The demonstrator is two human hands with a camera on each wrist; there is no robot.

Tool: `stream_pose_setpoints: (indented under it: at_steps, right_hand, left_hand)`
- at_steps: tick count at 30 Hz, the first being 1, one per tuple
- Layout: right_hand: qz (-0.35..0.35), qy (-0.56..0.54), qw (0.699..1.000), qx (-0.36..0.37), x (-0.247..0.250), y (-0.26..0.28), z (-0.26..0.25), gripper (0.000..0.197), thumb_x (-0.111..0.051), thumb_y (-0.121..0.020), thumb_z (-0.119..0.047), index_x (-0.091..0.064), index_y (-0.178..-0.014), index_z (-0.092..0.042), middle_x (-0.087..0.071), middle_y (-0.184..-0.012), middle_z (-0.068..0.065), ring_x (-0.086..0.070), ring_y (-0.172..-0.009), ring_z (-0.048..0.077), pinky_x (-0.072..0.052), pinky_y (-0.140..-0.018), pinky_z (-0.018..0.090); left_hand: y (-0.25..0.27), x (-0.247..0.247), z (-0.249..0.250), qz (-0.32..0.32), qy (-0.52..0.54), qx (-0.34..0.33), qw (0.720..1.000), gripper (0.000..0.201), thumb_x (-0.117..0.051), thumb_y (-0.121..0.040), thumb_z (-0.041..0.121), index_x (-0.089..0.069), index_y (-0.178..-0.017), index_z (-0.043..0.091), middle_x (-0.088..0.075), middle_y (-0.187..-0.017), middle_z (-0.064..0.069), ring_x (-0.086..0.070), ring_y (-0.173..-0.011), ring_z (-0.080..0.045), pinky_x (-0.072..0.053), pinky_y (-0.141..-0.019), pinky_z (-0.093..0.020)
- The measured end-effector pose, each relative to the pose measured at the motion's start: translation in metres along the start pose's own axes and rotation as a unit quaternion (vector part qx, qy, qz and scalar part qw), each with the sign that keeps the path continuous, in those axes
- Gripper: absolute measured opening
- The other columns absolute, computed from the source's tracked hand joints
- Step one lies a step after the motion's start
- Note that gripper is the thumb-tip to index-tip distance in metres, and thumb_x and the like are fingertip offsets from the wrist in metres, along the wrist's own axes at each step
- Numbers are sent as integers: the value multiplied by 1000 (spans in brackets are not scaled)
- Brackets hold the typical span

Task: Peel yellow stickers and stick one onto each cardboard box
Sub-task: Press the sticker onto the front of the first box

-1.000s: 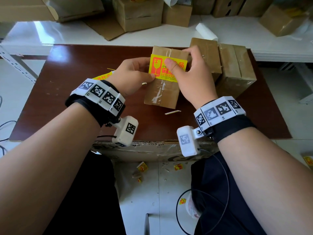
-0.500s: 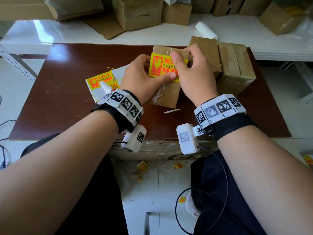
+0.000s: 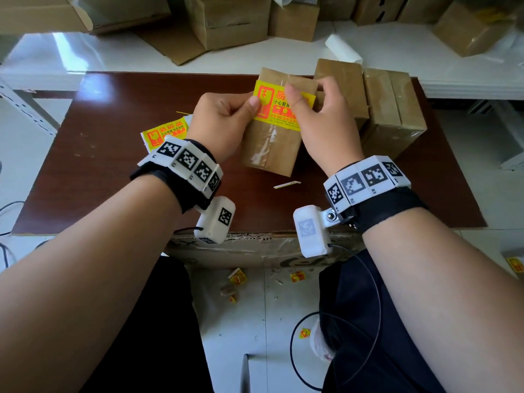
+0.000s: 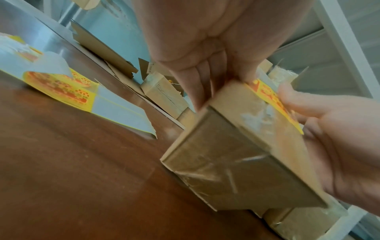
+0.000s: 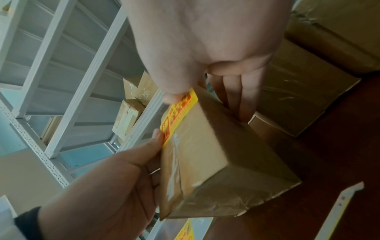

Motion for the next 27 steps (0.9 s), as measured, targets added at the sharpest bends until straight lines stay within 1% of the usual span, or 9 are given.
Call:
stream_pose_setpoints:
  at_steps: [2,3,8,13,16,18,21,24,27]
  right_hand:
    - [-6,-11,1000,9,-2,3,-1,62,-78,-82,-71,-59,-123,-29,-75,-107,-16,-72,-100,5,-61,-91,42]
    - [-8,-5,1000,19,-3,5,-3,66,-82,-78,-72,-60,-124,-30,-75,-108,-17,-72,-101,4,-61,-90,39]
    - [-39,-2,997,63,-17,3,1,66,-77,-83,-60,-61,-140,-31,-76,-122,-14,-73,-113,6,-63,-98,41]
    - [-54,-23,996,64,-21,3,3,67,-61,-102,-54,-50,-162,-26,-72,-142,-8,-67,-129,6,-57,-110,37]
    - [-25,-59,997,51,-16,3,5,57,-55,-109,-47,-54,-159,-20,-70,-145,-3,-66,-129,7,-56,-111,38]
    - [-8,-75,996,37,-15,2,6,50,-52,-112,-44,-59,-155,-20,-69,-147,-5,-65,-127,2,-56,-111,36]
    - [-1,-131,991,-6,-14,4,10,36,-50,-111,-46,-74,-135,-34,-79,-127,-12,-72,-115,4,-60,-107,46]
    - [-22,-157,987,-30,-15,6,8,32,-50,-110,-53,-80,-107,-43,-82,-103,-19,-75,-100,0,-61,-103,50]
    - [-69,-153,986,7,-23,7,5,63,-68,-97,-62,-66,-148,-24,-79,-126,-13,-72,-119,0,-59,-109,41]
  left_hand:
    - [-1,1,1,11,-13,9,1000,50,-57,-99,55,-78,-96,10,-75,-87,-18,-68,-77,-26,-63,-77,-56]
    - [0,1,4,16,-37,9,999,57,-56,-97,62,-74,-93,8,-72,-84,-19,-65,-74,-31,-63,-73,-49]
    - [7,-3,6,-6,-96,21,995,67,-77,-83,68,-63,-129,22,-73,-104,15,-69,-90,8,-54,-73,-13]
    - [3,0,5,-9,-84,7,996,67,-87,-77,59,-64,-130,24,-74,-103,19,-67,-90,17,-50,-71,-4]
    - [5,-2,3,1,-81,6,997,40,-74,-91,59,-74,-117,28,-78,-99,18,-69,-85,13,-48,-71,-9]
    - [4,0,-1,28,-81,25,996,34,-60,-99,62,-77,-93,33,-78,-92,19,-65,-73,11,-45,-67,-19]
    - [4,1,-4,71,-67,59,993,54,-50,-106,57,-62,-59,32,-59,-56,18,-49,-52,2,-37,-59,-26]
    - [-1,6,-11,103,-38,102,989,62,-46,-108,57,-45,-56,22,-47,-56,7,-42,-53,-12,-34,-62,-30]
    - [-5,10,-11,105,-6,125,987,63,-46,-106,59,-42,-58,17,-45,-54,7,-43,-53,-10,-43,-60,-34]
Point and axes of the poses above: each hand's wrist, its own y-axis away from the middle knuckle, its own x-axis out of the back of the hand, z = x × y, the point moved 5 cm from there along -y, towards the middle knuckle
